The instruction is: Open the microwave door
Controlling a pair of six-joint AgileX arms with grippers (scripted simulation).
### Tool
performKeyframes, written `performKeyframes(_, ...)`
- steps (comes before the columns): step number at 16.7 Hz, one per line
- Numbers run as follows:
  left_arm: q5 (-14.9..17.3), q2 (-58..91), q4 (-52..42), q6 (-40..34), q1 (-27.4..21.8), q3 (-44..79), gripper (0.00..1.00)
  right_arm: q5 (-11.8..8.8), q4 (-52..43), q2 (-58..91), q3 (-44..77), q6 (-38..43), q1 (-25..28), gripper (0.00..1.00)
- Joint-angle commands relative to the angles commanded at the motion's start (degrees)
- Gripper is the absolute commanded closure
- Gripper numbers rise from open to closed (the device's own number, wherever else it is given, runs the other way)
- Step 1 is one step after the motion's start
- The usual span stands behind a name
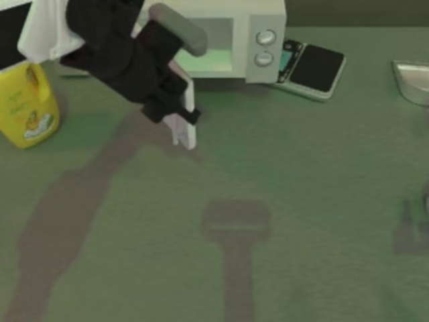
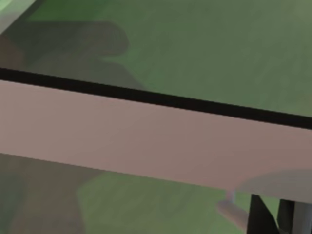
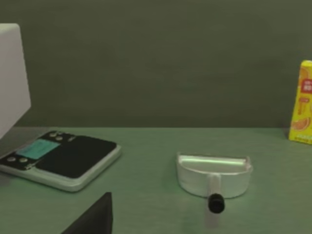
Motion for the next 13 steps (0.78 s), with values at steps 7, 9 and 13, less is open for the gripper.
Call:
performKeyframes(7, 2.8, -1.4, -1.0, 5.7, 2.3, -1.4, 1.0, 0.0, 0.0, 0.0, 0.0, 0.0, 0.0, 0.0)
performKeyframes(9, 2.8, -1.4, -1.0, 5.7, 2.3, -1.4, 1.0, 0.0, 0.0, 0.0, 0.0, 0.0, 0.0, 0.0)
performKeyframes(13, 2.8, -1.4, -1.0, 5.7, 2.3, -1.4, 1.0, 0.0, 0.0, 0.0, 0.0, 0.0, 0.0, 0.0)
